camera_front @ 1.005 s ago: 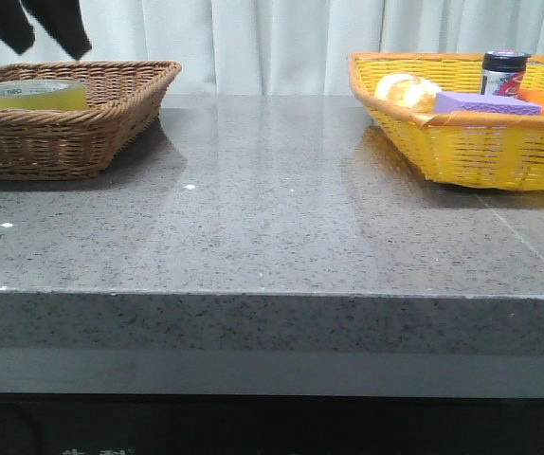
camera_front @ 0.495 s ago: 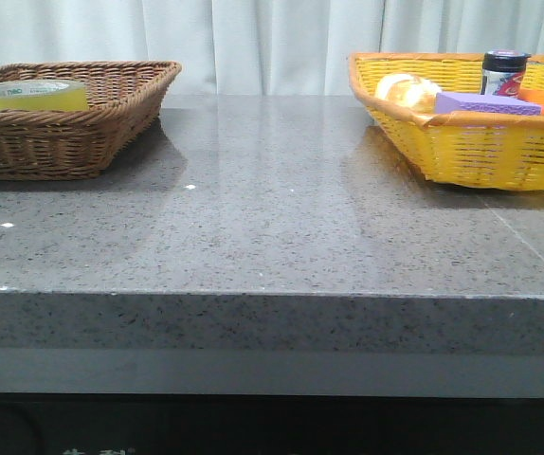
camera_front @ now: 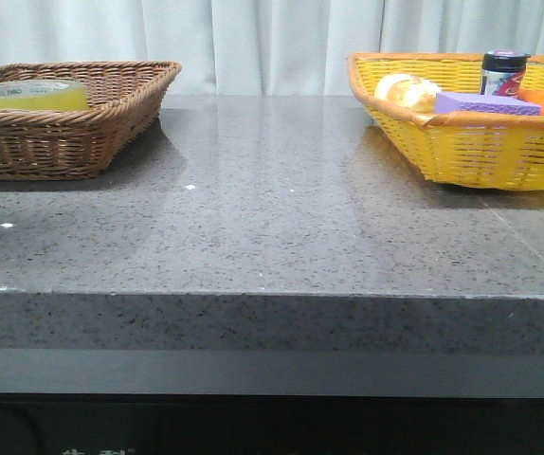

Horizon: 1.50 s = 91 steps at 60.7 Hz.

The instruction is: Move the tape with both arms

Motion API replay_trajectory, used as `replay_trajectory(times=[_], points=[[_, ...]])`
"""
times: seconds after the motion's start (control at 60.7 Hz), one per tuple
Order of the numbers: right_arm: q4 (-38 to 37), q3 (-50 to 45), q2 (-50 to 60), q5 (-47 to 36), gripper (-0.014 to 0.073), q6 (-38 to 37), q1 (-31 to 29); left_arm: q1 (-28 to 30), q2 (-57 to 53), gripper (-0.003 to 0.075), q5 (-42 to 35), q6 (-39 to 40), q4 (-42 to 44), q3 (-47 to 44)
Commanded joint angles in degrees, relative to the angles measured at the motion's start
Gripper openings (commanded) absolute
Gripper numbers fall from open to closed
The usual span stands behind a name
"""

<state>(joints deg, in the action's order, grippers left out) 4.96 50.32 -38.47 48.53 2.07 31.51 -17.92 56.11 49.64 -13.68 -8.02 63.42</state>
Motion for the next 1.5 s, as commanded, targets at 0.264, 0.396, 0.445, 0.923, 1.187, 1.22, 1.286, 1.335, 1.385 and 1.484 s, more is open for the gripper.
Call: replay_trajectory(times=[0.264, 0.396, 0.445, 0.923, 1.187, 1.22, 1.286, 1.335, 1.385, 1.484], points=[[0.3, 1.3, 0.2, -3.7, 0.0447, 0.5, -0.3, -0.6, -21.0, 0.0438, -18.4, 0.3, -5.0, -17.1], [0.3, 1.3, 0.2, -4.0, 0.0447, 0.5, -0.3, -0.6, -24.1, 0.0439, -21.5, 0.3, -5.4, -20.5], [0.3, 1.3, 0.2, -3.9, 0.0447, 0.5, -0.3, -0.6, -24.2, 0.0439, -21.9, 0.3, -5.4, -21.2], [0.3, 1.3, 0.2, -3.1, 0.0104, 0.5, -0.3, -0.6, -24.2, 0.0204, -23.0, 0.3, -5.4, -21.7], [0.2, 1.3, 0.2, -2.7, -0.0067, 0.5, -0.3, -0.6, -24.2, -0.0020, -23.0, 0.3, -5.4, -21.7], [0.2, 1.3, 0.2, -2.7, -0.0067, 0.5, -0.3, -0.6, -24.2, -0.0020, -23.0, 0.3, -5.3, -21.7], [0.2, 1.3, 0.2, -2.5, -0.0067, 0.5, -0.3, -0.6, -24.2, -0.0020, -22.7, 0.3, -5.3, -21.7], [0.2, 1.3, 0.2, -2.5, -0.0067, 0.5, -0.3, -0.6, -24.0, -0.0020, -22.7, 0.3, -5.3, -21.7], [0.2, 1.3, 0.2, -2.5, -0.0067, 0.5, -0.3, -0.6, -24.0, -0.0020, -22.7, 0.3, -5.3, -21.7], [0.2, 1.3, 0.2, -2.5, -0.0067, 0.5, -0.3, -0.6, -24.0, -0.0020, -22.7, 0.3, -5.3, -21.7]])
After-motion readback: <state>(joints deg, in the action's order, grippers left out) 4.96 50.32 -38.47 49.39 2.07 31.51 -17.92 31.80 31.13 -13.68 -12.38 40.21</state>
